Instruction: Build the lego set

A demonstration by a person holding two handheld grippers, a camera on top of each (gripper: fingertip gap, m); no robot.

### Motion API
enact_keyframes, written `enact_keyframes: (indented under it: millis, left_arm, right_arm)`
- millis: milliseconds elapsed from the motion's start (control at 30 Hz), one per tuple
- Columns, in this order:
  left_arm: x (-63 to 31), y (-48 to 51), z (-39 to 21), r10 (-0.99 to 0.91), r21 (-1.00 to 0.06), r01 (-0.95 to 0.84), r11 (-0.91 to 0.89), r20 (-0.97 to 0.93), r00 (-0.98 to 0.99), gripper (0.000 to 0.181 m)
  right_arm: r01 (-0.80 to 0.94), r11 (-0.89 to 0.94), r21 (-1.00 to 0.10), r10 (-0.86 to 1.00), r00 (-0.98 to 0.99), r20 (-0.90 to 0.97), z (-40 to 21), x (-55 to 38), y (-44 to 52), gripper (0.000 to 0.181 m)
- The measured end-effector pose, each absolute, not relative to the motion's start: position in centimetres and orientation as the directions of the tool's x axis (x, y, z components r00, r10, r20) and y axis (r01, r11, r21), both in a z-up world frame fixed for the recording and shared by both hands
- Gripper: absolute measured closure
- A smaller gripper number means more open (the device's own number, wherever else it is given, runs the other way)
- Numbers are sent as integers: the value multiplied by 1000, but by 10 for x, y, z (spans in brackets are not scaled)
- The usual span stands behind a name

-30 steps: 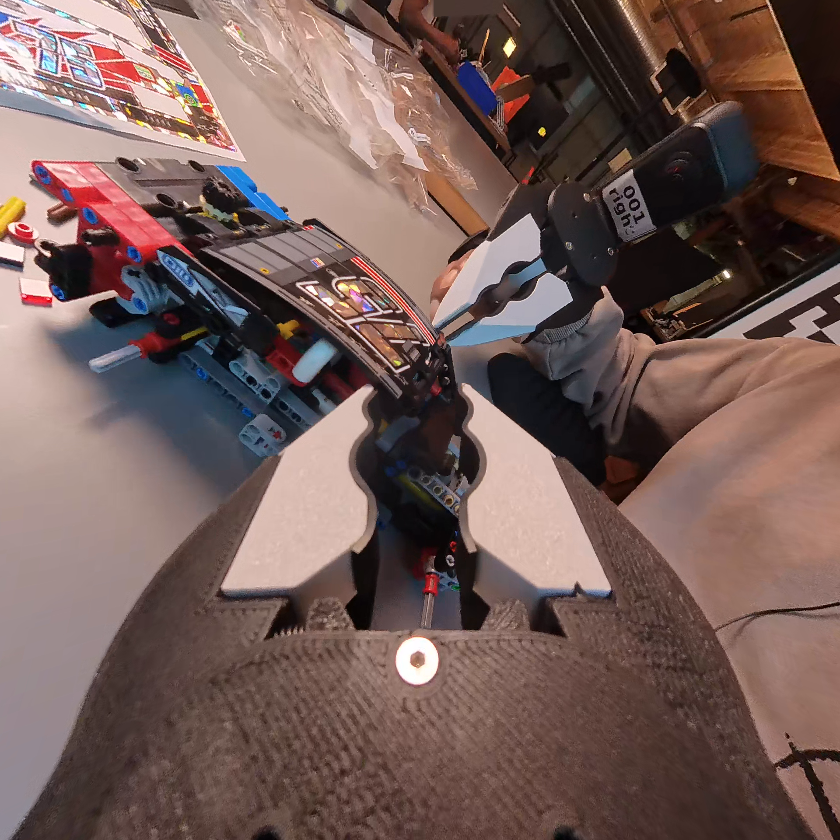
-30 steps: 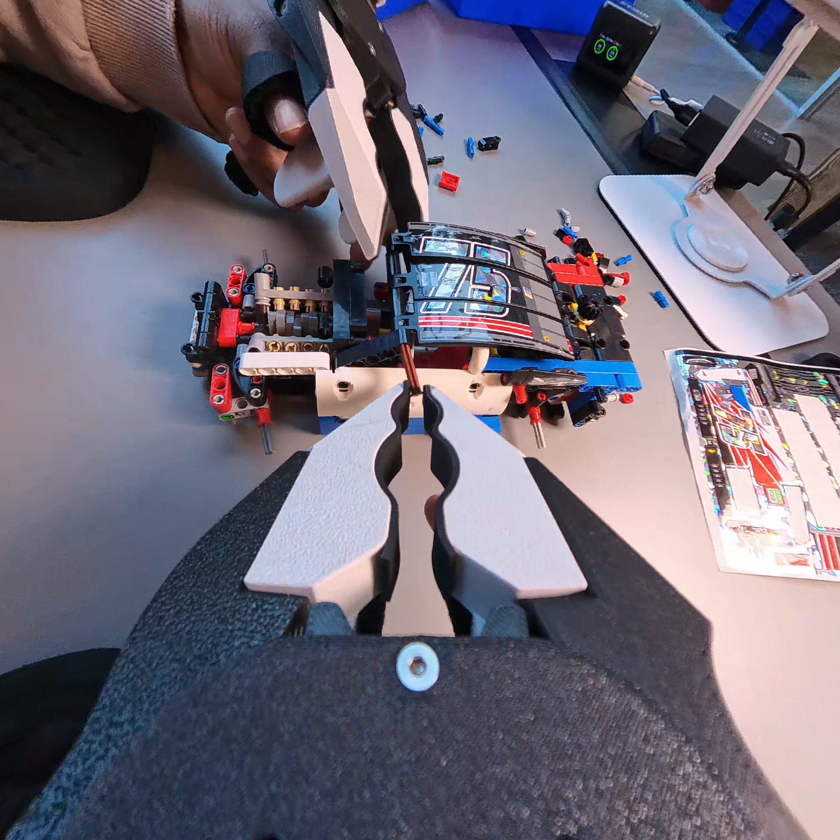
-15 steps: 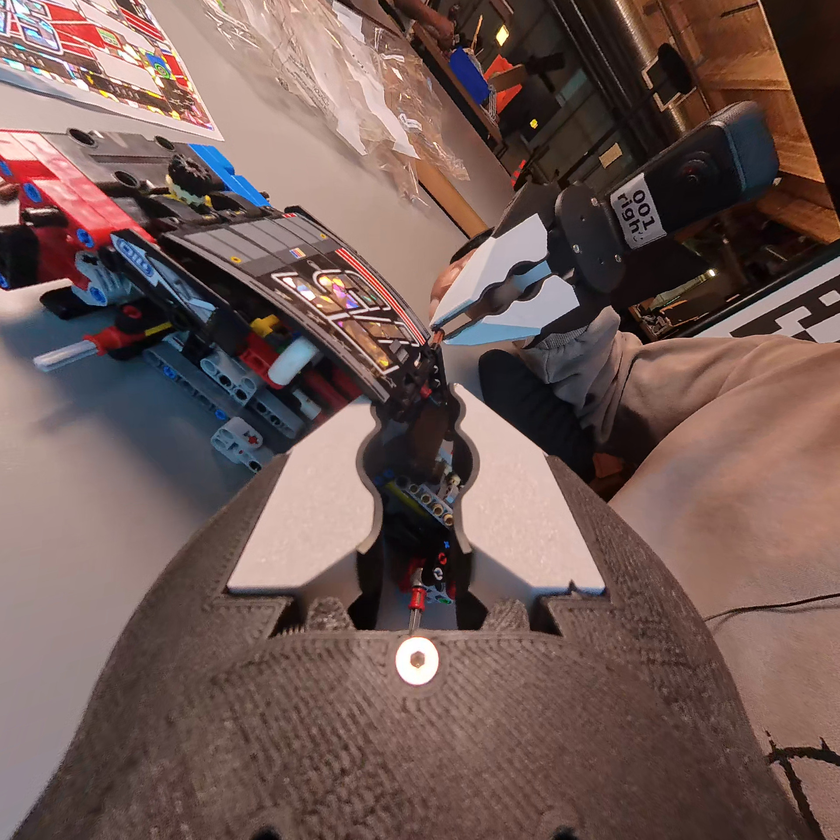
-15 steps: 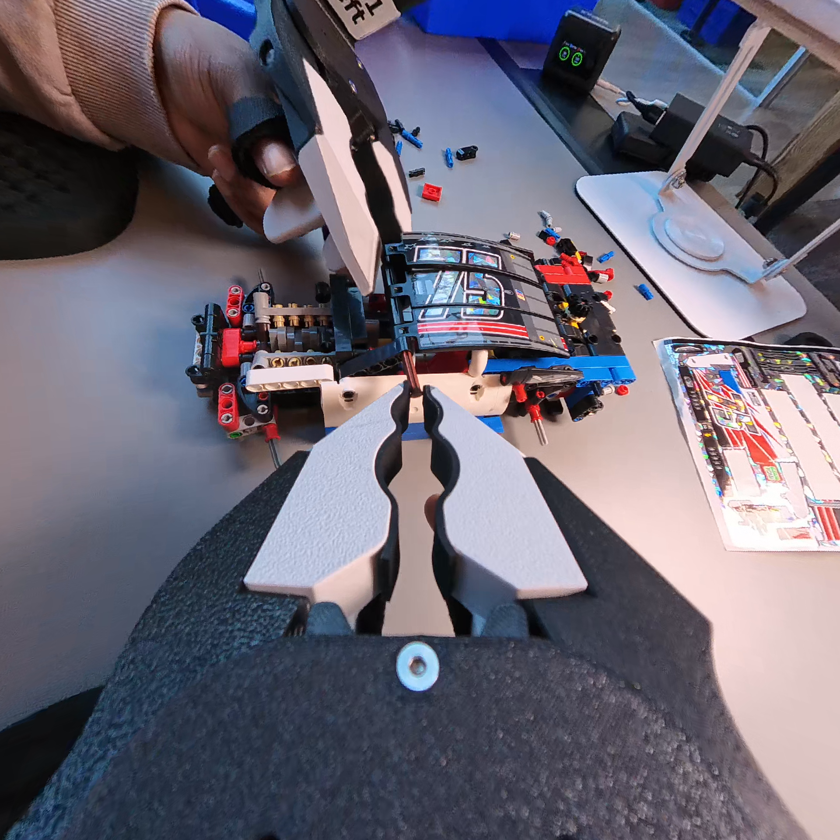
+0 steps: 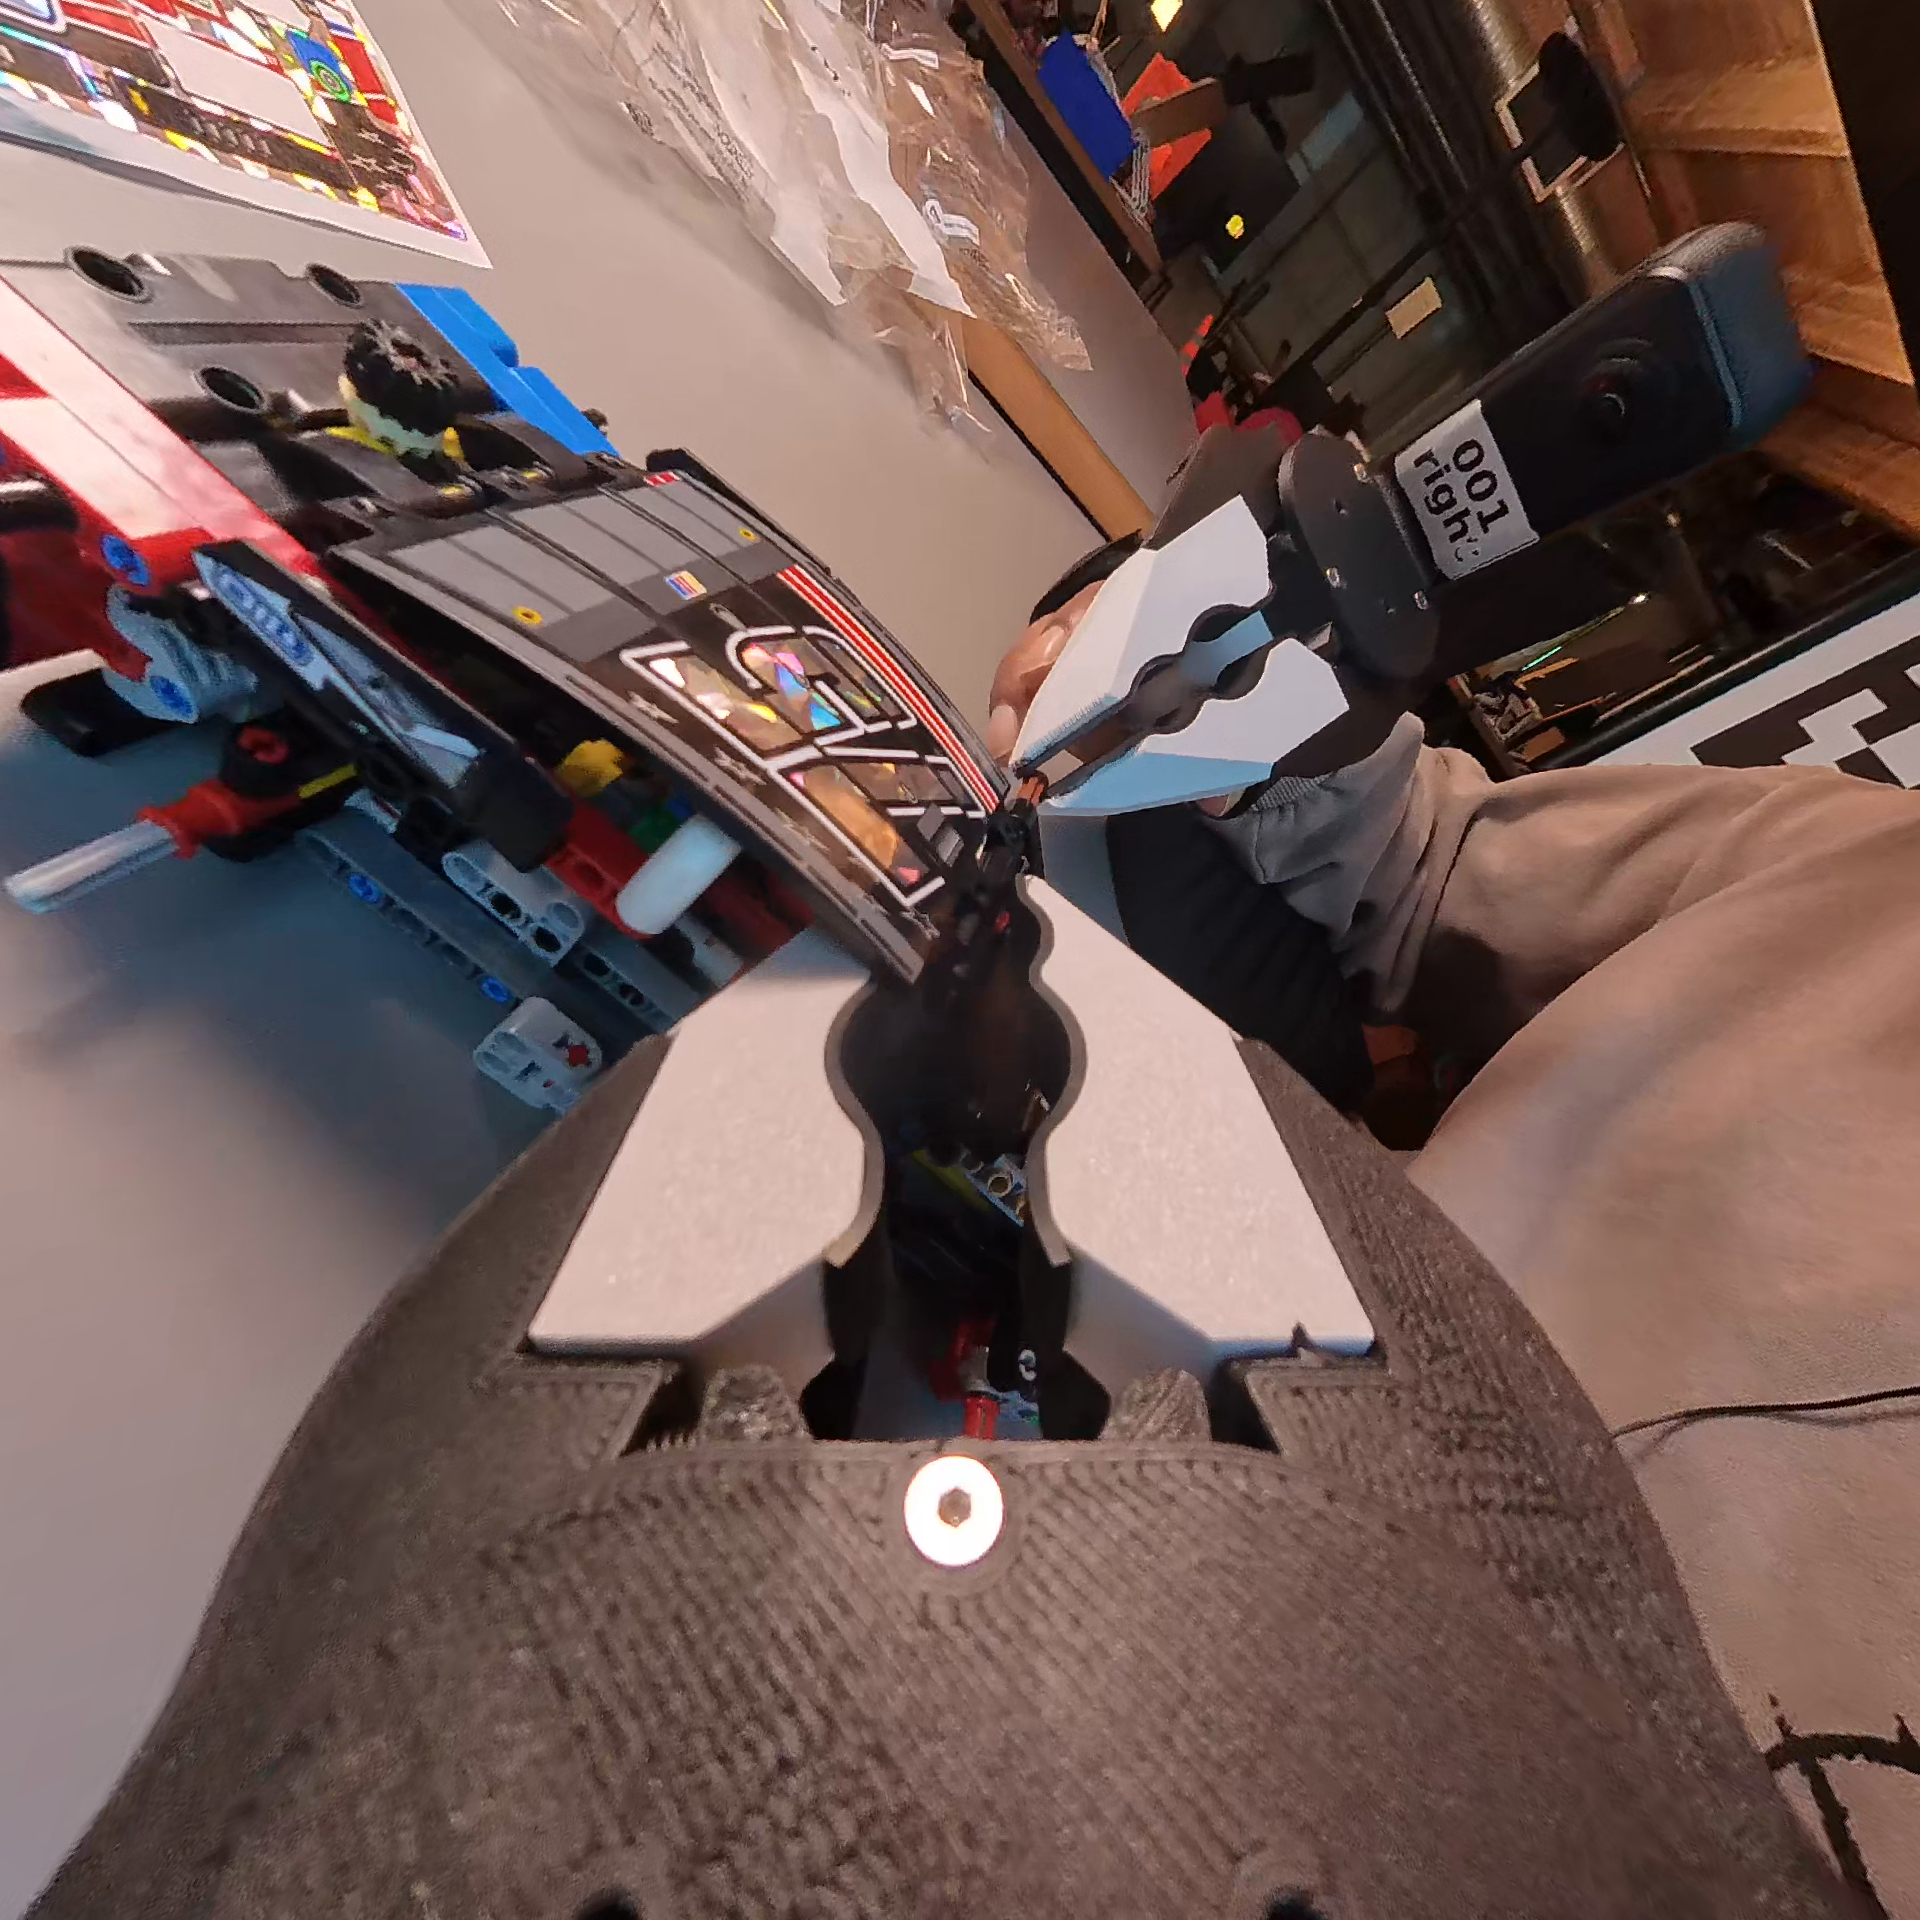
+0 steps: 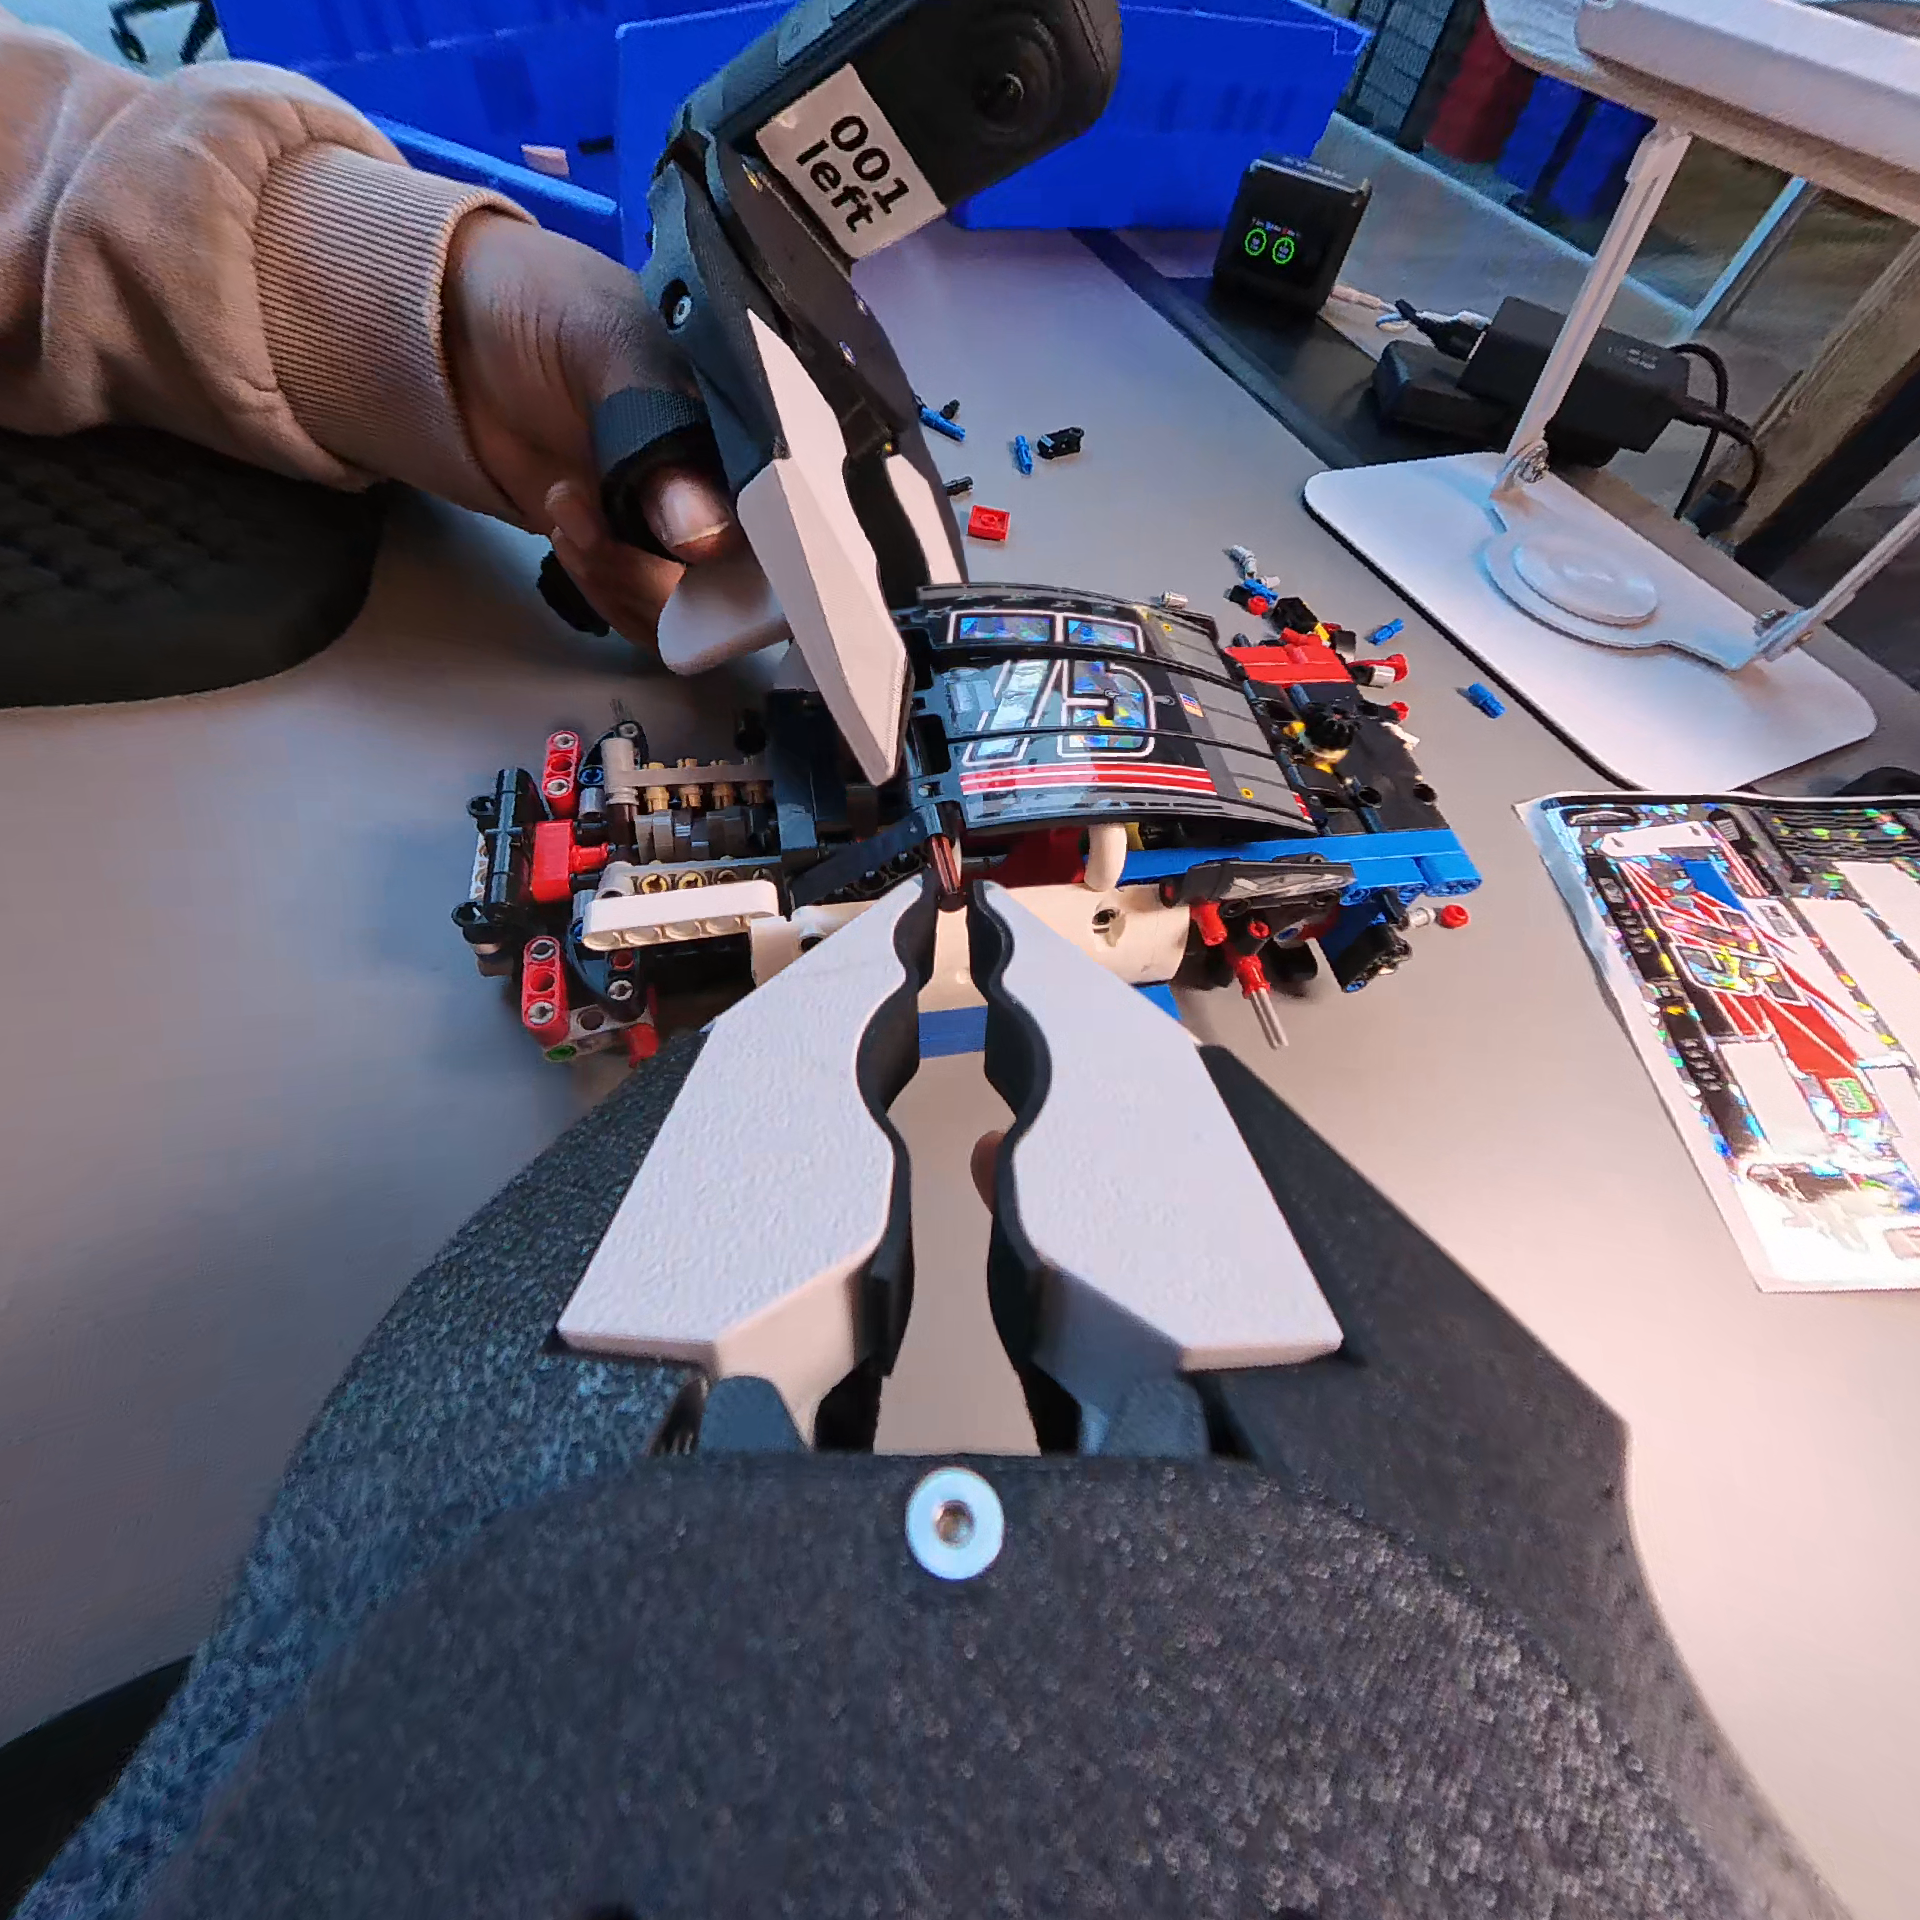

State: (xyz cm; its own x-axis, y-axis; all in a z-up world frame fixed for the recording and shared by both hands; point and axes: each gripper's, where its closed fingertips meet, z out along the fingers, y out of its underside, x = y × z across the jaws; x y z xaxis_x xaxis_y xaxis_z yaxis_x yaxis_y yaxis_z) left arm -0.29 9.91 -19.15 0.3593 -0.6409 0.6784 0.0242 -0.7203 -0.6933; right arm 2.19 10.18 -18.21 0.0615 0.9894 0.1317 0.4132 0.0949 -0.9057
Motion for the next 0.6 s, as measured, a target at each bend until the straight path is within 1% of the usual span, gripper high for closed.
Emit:
enact_keyframes:
  millis: [133, 267, 400, 600]
  left_arm:
    - [-1, 98, -192, -682, -733, -16, -680, 625, 379, 164]
    - [0, 99, -189, -729, -781, -49, -622, 555, 401, 165]
    - [1, 100, -180, -740, -791, -18, -612, 565, 366, 168]
    - [1, 99, -185, -758, -803, -49, -594, 537, 369, 168]
  right_arm:
    - [401, 137, -906, 986, 34, 164, -182, 21, 100, 178]
    - [380, 113, -918, 991, 24, 132, -182, 21, 100, 178]
    - [358, 98, -929, 994, 12, 110, -182, 20, 101, 178]
    - [342, 61, -938, 998, 11, 69, -182, 20, 100, 178]
